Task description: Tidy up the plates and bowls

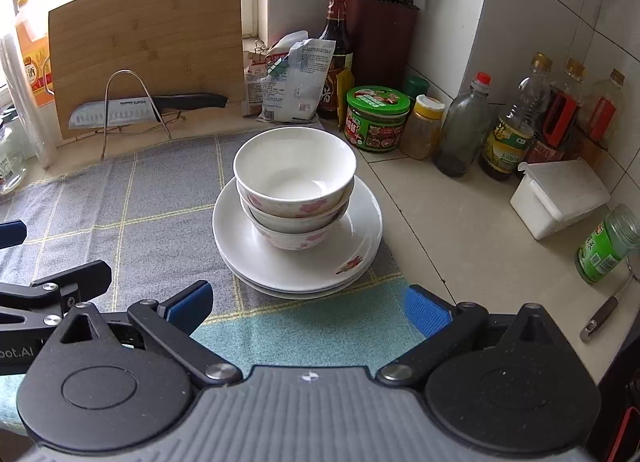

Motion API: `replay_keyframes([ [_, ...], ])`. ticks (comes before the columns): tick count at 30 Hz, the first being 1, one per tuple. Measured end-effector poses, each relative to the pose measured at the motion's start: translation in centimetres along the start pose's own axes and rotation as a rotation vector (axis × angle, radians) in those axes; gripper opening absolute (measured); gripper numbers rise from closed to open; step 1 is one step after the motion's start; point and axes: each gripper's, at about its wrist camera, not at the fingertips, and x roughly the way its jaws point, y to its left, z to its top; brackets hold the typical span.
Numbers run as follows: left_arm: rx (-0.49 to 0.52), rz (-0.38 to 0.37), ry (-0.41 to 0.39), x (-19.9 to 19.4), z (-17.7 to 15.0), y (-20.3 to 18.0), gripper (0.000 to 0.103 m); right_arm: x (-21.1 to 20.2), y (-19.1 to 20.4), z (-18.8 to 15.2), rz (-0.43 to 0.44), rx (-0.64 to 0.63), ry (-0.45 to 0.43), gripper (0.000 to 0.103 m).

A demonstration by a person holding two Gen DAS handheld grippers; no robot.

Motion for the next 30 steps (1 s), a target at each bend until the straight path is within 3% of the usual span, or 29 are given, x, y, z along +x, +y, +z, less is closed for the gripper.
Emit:
replay_keyframes([
  [30,0.004,0.012,-0.027,-2.4,-0.3,-0.4,0.102,-2.4,0.4,-0.7,-0.024,0.029,-0.036,0.103],
])
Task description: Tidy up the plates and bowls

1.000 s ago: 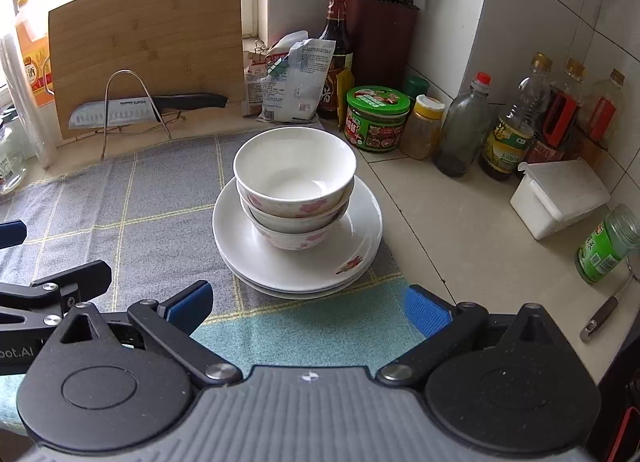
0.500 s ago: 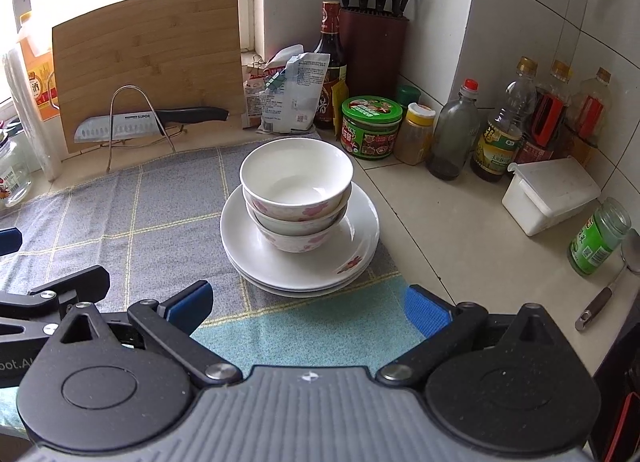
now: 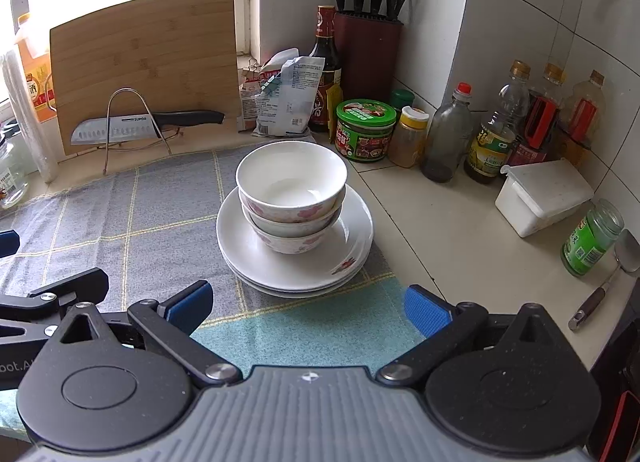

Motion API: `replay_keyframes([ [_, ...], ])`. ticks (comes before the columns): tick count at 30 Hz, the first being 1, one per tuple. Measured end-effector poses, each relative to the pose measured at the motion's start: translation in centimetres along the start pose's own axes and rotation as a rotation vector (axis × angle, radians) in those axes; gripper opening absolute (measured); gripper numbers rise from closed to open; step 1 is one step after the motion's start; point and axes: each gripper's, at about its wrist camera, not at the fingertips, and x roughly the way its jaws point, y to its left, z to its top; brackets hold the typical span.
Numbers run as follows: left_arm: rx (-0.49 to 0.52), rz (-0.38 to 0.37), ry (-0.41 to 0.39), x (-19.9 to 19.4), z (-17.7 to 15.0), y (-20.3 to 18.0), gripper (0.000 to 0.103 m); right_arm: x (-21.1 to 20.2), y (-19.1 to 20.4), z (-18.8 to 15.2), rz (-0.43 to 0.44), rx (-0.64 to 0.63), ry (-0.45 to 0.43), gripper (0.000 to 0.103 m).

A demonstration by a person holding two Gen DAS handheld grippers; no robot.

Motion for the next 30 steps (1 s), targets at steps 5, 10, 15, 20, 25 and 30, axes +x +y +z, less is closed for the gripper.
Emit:
replay_keyframes([
  [5,0.001,-0.002,0.0,-0.04,0.06,0.0,0.102,-0.09,0.0,-0.03,-0.005,-0.001,-0.002,0.103],
  [10,-0.002,-0.002,0.001,-0.02,0.09,-0.01,0.102,-0.21,0.11,0.02,-0.01,-0.005,-0.005,0.103],
  [15,-0.001,-0.002,0.002,-0.01,0.12,0.06,0.102,-0.14,0.2,0.09,-0.015,-0.01,-0.005,0.103],
  [20,0.0,-0.003,0.002,0.03,0.12,0.05,0.102,-0.1,0.15,0.18,-0.02,-0.012,-0.008,0.103],
  [25,-0.002,-0.004,0.002,0.07,0.14,0.09,0.102,-0.05,0.15,0.27,-0.026,-0.014,-0.008,0.103],
  [30,-0.001,-0.002,0.001,0.07,0.14,0.07,0.102,-0.03,0.15,0.35,-0.03,-0.014,-0.009,0.103],
])
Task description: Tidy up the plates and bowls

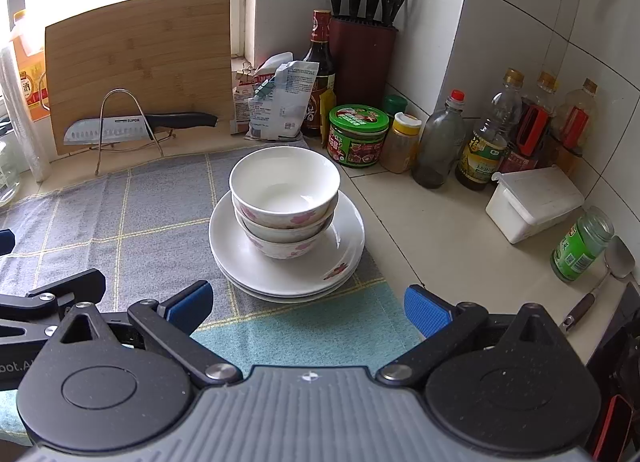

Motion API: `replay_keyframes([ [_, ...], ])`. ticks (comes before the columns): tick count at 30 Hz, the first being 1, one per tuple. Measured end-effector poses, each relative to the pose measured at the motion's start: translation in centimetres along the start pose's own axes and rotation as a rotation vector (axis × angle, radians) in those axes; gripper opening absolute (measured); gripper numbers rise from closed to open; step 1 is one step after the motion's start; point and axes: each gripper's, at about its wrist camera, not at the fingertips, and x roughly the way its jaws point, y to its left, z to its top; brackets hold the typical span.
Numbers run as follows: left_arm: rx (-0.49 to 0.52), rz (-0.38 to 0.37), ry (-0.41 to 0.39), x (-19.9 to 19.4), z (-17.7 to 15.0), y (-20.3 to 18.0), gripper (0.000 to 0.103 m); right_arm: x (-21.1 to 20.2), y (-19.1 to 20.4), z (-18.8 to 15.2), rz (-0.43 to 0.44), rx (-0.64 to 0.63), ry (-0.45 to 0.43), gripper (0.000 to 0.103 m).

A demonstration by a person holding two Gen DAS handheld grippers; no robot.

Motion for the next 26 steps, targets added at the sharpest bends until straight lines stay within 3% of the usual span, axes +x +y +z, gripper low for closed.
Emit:
replay_keyframes([
  [26,0.0,-0.009,-0.003,0.06,0.3,-0.39,0.102,-0.22,-0.48,0.07,-0.01,-0.002,-0.004,0.103],
])
